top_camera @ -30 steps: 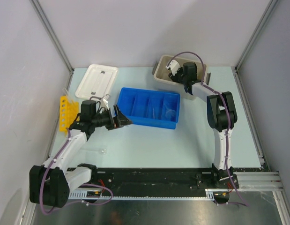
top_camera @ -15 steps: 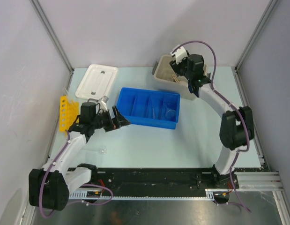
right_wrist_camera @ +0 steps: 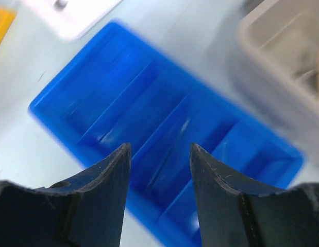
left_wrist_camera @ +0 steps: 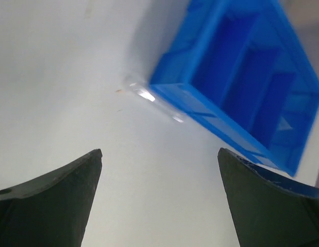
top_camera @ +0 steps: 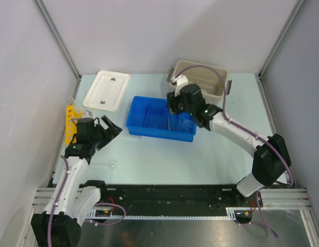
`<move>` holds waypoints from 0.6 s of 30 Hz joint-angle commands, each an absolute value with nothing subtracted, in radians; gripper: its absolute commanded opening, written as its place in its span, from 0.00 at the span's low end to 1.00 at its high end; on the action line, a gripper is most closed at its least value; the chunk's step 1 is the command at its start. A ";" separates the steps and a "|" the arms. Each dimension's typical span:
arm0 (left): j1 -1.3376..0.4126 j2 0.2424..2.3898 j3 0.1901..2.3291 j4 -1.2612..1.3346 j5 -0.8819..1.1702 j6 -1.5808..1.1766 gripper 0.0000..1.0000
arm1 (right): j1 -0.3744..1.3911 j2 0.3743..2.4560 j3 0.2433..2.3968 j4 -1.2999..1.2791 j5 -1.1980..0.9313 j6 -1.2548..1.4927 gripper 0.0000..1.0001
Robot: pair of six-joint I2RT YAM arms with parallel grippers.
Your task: Organize the chemistry lab equipment
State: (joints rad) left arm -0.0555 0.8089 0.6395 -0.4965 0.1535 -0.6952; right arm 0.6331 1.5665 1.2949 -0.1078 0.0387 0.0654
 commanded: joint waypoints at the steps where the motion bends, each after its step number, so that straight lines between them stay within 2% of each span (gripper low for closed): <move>1: 0.019 0.828 0.680 -0.683 -0.065 -0.813 0.99 | 0.785 1.528 1.247 -0.165 0.121 0.147 0.53; 3: 0.035 0.843 0.683 -0.755 -0.127 -0.878 0.98 | 0.841 1.530 1.237 -0.172 0.186 0.150 0.54; 7: 0.044 0.875 0.677 -0.858 -0.193 -0.989 0.96 | 0.907 1.509 1.168 -0.130 0.182 0.198 0.53; 18: 0.047 0.917 0.559 -0.900 -0.102 -1.165 0.82 | 1.005 1.468 1.088 -0.078 0.248 0.173 0.54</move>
State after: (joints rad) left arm 0.0372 0.8997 0.5751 -0.8631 -0.1211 -1.0767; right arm 0.9901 1.5227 1.0977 -0.1360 0.1917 0.1799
